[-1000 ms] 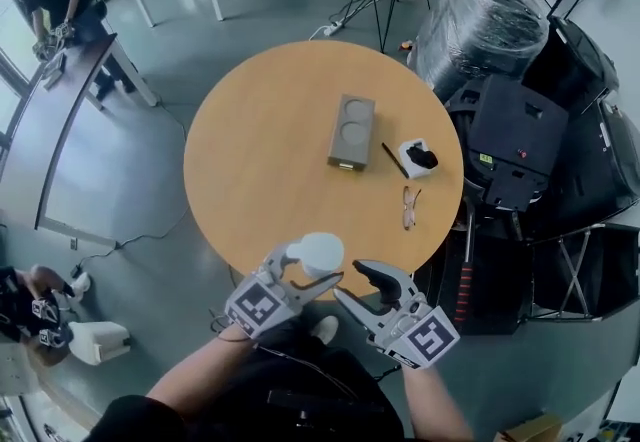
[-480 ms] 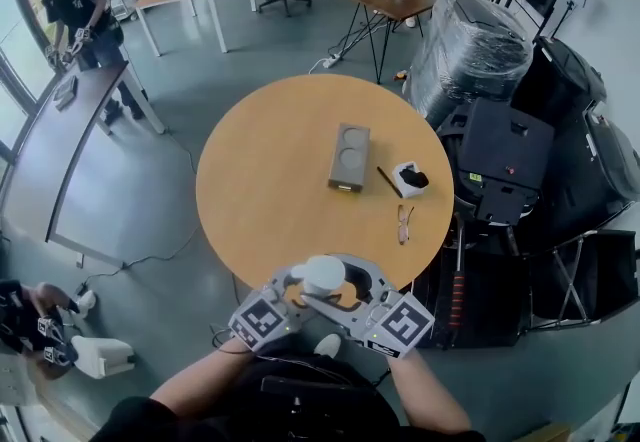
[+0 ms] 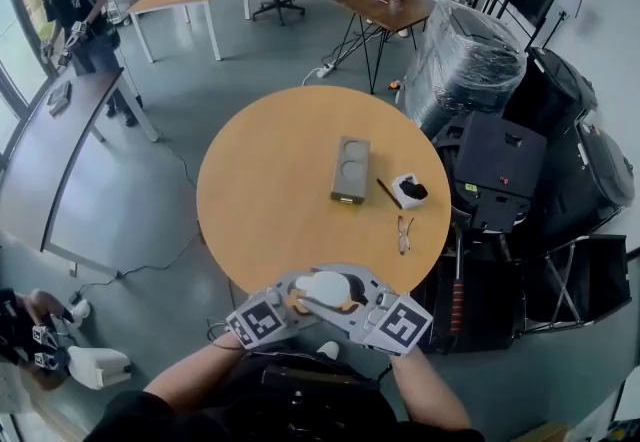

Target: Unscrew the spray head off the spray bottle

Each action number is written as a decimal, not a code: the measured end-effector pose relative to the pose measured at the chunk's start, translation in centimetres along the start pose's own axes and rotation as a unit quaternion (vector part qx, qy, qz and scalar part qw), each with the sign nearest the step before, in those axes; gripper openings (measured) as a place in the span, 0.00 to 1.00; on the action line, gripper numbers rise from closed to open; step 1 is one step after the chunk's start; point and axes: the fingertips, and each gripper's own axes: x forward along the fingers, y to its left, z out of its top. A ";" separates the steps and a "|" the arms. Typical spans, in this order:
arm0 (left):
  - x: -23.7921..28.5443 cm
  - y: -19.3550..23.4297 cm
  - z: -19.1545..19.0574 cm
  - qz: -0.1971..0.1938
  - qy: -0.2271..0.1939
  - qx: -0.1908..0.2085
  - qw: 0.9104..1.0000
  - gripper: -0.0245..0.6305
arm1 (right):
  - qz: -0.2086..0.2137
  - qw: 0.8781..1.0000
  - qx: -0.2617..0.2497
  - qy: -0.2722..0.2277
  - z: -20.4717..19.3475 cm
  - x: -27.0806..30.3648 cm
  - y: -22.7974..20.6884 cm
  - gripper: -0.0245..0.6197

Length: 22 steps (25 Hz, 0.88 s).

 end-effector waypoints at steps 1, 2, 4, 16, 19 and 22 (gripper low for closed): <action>-0.3 0.1 0.1 -0.010 -0.005 0.006 1.000 0.50 | 0.006 1.000 0.001 0.002 0.1 0.3 0.1 0.37; -0.6 0.2 0.2 -0.019 -0.009 0.010 1.000 0.50 | 0.011 1.000 0.002 0.002 0.3 0.5 0.2 0.37; -1.0 0.2 0.5 -0.036 -0.018 0.013 0.999 0.50 | 0.024 1.000 0.001 -0.003 0.6 0.6 0.3 0.37; -3.1 -2.7 1.5 -0.183 -0.025 0.006 0.983 0.50 | 0.188 0.981 0.034 0.004 1.6 0.8 3.6 0.37; -2.9 -1.2 1.5 -0.150 -0.031 -0.009 0.988 0.50 | 0.144 0.989 0.028 -0.003 1.4 1.2 1.7 0.37; -2.6 0.9 2.0 -0.085 -0.045 -0.019 0.995 0.50 | 0.063 0.998 0.007 -0.013 1.1 1.3 -1.0 0.49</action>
